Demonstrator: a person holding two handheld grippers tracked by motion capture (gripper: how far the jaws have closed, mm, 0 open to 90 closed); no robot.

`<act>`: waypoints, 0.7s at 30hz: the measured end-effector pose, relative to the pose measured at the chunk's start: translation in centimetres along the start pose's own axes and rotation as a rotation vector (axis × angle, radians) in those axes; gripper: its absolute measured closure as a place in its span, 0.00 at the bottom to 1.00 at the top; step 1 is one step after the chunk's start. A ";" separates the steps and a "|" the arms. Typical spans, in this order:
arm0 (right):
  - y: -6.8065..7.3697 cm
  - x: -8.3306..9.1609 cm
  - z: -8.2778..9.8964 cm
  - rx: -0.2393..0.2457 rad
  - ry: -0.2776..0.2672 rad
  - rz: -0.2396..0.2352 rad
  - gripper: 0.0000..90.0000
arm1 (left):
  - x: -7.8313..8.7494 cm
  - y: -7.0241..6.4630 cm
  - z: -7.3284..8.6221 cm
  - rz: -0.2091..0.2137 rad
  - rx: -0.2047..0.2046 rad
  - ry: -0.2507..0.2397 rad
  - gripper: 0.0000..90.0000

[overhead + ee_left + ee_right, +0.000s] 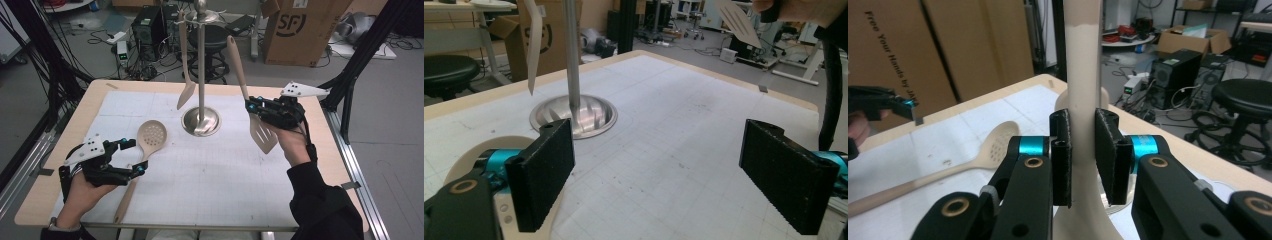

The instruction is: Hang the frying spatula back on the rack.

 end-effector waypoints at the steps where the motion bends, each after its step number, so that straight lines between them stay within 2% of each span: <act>1: -0.1 0.0 -0.1 0.000 -0.001 0.002 0.87 | 0.0 0.0 0.0 0.000 -0.001 0.000 0.17; 6: -0.5 0.1 -0.8 0.002 -0.007 0.018 0.87 | 0.1 0.0 -0.1 0.001 0.002 -0.003 0.17; 21: -1.5 -0.3 -2.3 -0.004 -0.008 0.027 0.87 | 0.5 0.2 -0.1 -0.005 0.007 -0.007 0.17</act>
Point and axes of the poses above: each handheld gripper's, and its own axes: x roughly backward along the jaws, z roughly out of its underside, y roughly to its left, the point moved 8 cm from there along -x, roughly forward along the jaws, and after that the axes turned 15 degrees about -z, right-handed, at the moved point
